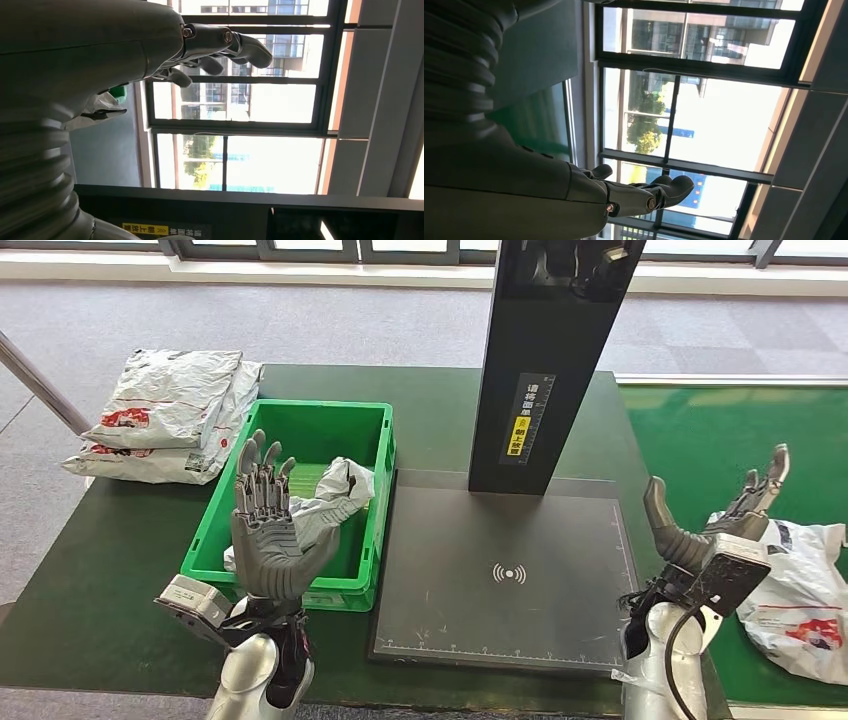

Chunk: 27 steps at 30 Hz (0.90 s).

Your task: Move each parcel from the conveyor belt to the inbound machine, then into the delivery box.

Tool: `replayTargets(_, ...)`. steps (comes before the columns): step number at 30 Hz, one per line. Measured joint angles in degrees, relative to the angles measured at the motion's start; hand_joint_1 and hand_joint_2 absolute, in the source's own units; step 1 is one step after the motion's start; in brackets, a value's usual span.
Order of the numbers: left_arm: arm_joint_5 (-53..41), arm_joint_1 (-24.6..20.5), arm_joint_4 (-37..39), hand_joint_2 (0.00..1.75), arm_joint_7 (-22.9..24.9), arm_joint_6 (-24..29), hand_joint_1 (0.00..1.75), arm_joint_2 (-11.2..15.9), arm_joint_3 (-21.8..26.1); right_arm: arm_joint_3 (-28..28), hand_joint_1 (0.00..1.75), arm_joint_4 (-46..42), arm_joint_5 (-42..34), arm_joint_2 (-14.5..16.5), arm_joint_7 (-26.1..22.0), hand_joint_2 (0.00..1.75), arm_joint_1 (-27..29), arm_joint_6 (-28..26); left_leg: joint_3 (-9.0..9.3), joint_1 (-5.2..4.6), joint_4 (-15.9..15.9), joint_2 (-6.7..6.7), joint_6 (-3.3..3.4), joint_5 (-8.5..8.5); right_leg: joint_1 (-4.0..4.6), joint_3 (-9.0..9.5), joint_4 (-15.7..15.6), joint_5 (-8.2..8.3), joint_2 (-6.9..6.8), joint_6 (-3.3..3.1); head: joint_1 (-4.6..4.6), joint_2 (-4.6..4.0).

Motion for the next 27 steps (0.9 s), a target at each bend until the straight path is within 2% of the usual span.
replayTargets(3, 0.0, 0.0, 0.0, 1.75, 0.0, 0.2, 0.0, 0.0, 0.0, 0.0, 0.0, 0.0, 0.1, 0.0, 0.0, 0.0, 0.0, 0.0, 0.0, 0.0, 0.0, 0.0, 0.0, 0.0, 0.0, 0.0, 0.0, 0.0, 0.0, 0.0, 0.0, -0.01)
replayTargets(15, 0.0, 0.0, 0.0, 1.75, 0.0, 0.3, 0.0, 0.0, 0.0, 0.0, 0.0, 2.0, 2.0, 0.0, 0.0, 0.0, -0.5, -0.4, 0.0, 0.0, 0.0, 0.0, 0.0, 0.0, 0.0, 0.0, 0.0, 0.0, -0.01, 0.0, 0.0, -0.01)
replayTargets(19, 0.0, 0.0, 0.0, 1.75, 0.0, 0.3, 0.0, 0.0, 0.0, 0.0, 0.0, 2.7, 3.5, 0.0, 0.4, 1.75, -0.8, -1.3, -0.01, 0.0, 0.0, -0.01, 0.0, 0.0, 0.0, 0.0, 0.0, 0.0, -0.01, 0.0, 0.0, -0.01)
replayTargets(23, 0.0, 0.0, 0.0, 1.75, 0.0, 0.3, 0.0, 0.0, 0.0, 0.0, 0.0, 6.1, 11.6, -0.4, 3.9, 1.75, -2.0, -5.5, -0.01, 0.0, 0.0, -0.04, 0.0, 0.0, 0.0, 0.01, 0.0, 0.0, -0.01, 0.0, 0.0, -0.01)
replayTargets(27, 0.0, 0.4, 0.0, 1.75, 0.0, 0.3, 0.0, 0.0, 0.1, -0.3, 0.0, 11.2, 29.2, -1.4, 12.3, 1.75, -3.3, -17.7, 0.0, -0.01, 0.0, -0.07, 0.01, 0.01, -0.01, 0.01, 0.0, 0.0, -0.09, 0.0, 0.01, 0.0)
